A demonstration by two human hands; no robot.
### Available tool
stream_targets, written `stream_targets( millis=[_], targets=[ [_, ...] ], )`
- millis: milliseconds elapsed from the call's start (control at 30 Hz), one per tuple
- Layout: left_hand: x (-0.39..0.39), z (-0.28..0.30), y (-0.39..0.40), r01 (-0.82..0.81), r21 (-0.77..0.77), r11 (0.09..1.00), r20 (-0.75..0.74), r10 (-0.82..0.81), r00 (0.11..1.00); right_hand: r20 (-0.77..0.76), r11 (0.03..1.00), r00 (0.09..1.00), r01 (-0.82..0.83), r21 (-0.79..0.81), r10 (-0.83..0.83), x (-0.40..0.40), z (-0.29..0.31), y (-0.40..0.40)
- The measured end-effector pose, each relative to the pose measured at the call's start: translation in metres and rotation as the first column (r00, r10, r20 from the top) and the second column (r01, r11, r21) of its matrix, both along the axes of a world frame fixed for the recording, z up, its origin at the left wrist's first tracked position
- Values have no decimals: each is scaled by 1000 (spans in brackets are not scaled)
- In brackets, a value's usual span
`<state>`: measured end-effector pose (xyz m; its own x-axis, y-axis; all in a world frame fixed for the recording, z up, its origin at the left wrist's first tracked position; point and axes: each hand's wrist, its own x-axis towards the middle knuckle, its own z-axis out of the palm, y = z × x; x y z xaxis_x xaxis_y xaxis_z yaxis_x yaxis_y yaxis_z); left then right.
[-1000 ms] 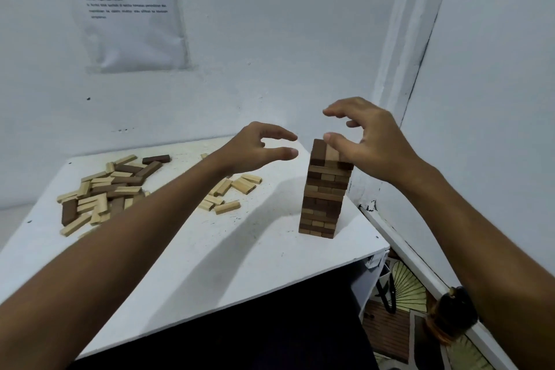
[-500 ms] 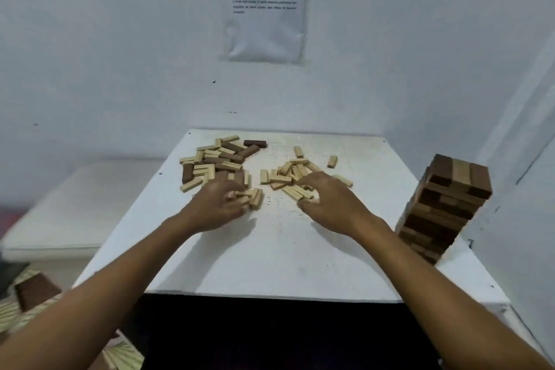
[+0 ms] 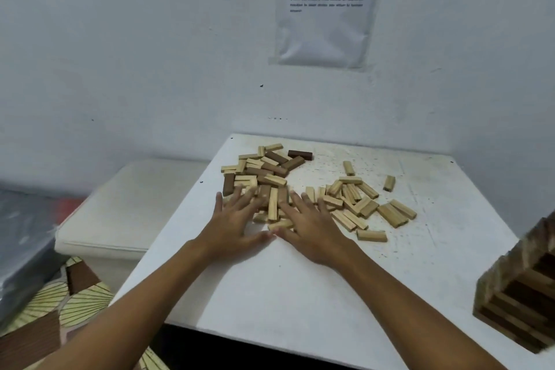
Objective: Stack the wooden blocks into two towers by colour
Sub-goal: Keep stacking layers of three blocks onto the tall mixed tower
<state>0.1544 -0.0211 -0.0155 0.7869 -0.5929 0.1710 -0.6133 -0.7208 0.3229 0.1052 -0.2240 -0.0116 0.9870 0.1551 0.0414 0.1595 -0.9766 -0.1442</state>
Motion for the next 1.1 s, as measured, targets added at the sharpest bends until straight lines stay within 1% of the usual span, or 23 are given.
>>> stream_targets(
  millis=[133,233,267,367,467,533,633,700,733,833,933,1000,1067,1100],
  targets=[
    [14,-4,-14,45,127,991,-1,-45,999,0,1000,1000,10,-15,-10,18,-4,-18],
    [19,-6,-26,55,156,986,19,-59,998,-6,998,998,61,22,-61,29,-3,-35],
    [21,-5,-29,56,161,985,45,-65,997,-5,997,997,75,33,-75,33,-2,-39],
    [31,1,-35,57,91,994,165,-71,984,15,987,989,146,69,-147,45,3,-47],
    [45,7,-33,51,-33,998,205,-43,978,52,967,981,175,186,-187,60,9,-50],
    [54,9,-30,48,-72,996,176,-35,984,49,951,981,168,258,-186,70,17,-48],
    [67,9,-27,65,-30,997,45,-63,997,37,939,987,135,316,-154,83,27,-41],
    [71,10,-28,74,6,997,-33,-73,997,16,953,990,131,275,-141,88,25,-34],
    [73,11,-29,72,14,997,-48,-72,996,19,960,989,137,244,-146,90,23,-31],
    [78,14,-33,64,37,997,-54,-62,997,124,974,980,131,186,-155,92,14,-28],
    [81,17,-34,61,59,996,-91,-55,994,237,989,965,83,122,-110,89,9,-28],
    [82,18,-35,59,40,997,-105,-55,993,288,995,954,60,85,-83,86,7,-27],
    [82,20,-37,50,1,999,-106,-50,993,302,990,950,41,134,-81,84,7,-26],
    [81,20,-37,42,-21,999,-105,-44,993,296,978,950,38,203,-98,82,8,-26]
  ],
)
